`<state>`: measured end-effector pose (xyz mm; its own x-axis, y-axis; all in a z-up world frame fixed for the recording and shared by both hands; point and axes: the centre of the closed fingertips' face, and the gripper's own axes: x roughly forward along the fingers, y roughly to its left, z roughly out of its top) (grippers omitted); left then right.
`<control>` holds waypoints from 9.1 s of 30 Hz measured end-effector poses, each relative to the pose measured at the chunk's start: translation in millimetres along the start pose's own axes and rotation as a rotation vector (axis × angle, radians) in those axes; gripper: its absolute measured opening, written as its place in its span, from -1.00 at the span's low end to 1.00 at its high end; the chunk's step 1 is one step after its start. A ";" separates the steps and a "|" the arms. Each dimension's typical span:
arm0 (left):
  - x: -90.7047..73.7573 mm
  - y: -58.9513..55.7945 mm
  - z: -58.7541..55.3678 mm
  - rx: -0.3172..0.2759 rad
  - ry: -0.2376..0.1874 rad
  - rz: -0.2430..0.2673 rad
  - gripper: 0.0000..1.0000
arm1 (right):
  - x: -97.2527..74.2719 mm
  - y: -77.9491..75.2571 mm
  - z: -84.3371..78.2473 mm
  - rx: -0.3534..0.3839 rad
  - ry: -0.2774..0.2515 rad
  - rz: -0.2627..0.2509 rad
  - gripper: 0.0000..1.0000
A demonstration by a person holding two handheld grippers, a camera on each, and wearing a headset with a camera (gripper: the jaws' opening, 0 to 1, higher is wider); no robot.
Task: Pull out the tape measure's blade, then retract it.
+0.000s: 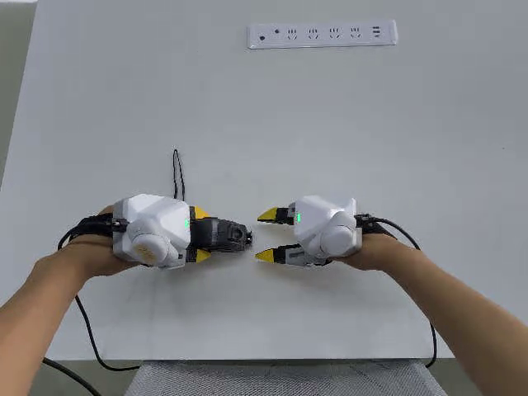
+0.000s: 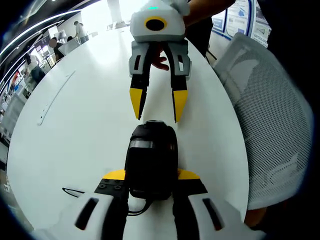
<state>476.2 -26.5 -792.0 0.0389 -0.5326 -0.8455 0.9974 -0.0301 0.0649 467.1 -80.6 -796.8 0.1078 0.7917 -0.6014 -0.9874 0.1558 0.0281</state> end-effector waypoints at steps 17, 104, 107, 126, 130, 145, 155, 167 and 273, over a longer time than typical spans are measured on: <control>-0.7 2.7 -0.3 -0.009 -0.034 0.000 -0.42 | 18.7 -3.1 -3.6 0.015 0.019 0.026 -0.66; -5.1 1.7 -6.7 -0.035 -0.048 -0.003 -0.42 | 9.8 -2.2 -0.6 -0.072 0.060 0.051 -0.80; -4.8 1.7 -6.7 -0.037 -0.049 -0.003 -0.42 | 8.3 -2.2 -0.9 -0.073 0.061 0.051 -0.80; -4.0 2.3 -6.3 -0.042 -0.052 -0.001 -0.42 | 4.5 -3.2 -3.9 -0.087 0.071 0.046 -0.80; -4.1 2.3 -6.1 -0.043 -0.052 0.003 -0.42 | 3.2 -3.5 -5.0 -0.087 0.072 0.046 -0.80; -4.2 2.7 -6.2 -0.046 -0.048 0.008 -0.42 | -1.0 -4.5 -7.7 -0.096 0.075 0.044 -0.80; -4.6 2.5 -6.6 -0.045 -0.047 0.011 -0.42 | -1.6 -4.3 -7.2 -0.092 0.070 0.047 -0.80; -4.2 2.1 -6.0 -0.047 -0.047 0.011 -0.42 | -5.6 -4.5 -11.1 -0.092 0.079 0.047 -0.80; -3.5 2.2 -4.5 -0.049 -0.038 0.005 -0.42 | -45.7 -9.4 -40.8 -0.091 0.119 0.047 -0.80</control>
<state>478.6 -20.9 -791.3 0.0430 -0.5643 -0.8244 0.9990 0.0137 0.0427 466.7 -142.4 -802.2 0.0525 0.7201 -0.6919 -0.9980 0.0618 -0.0115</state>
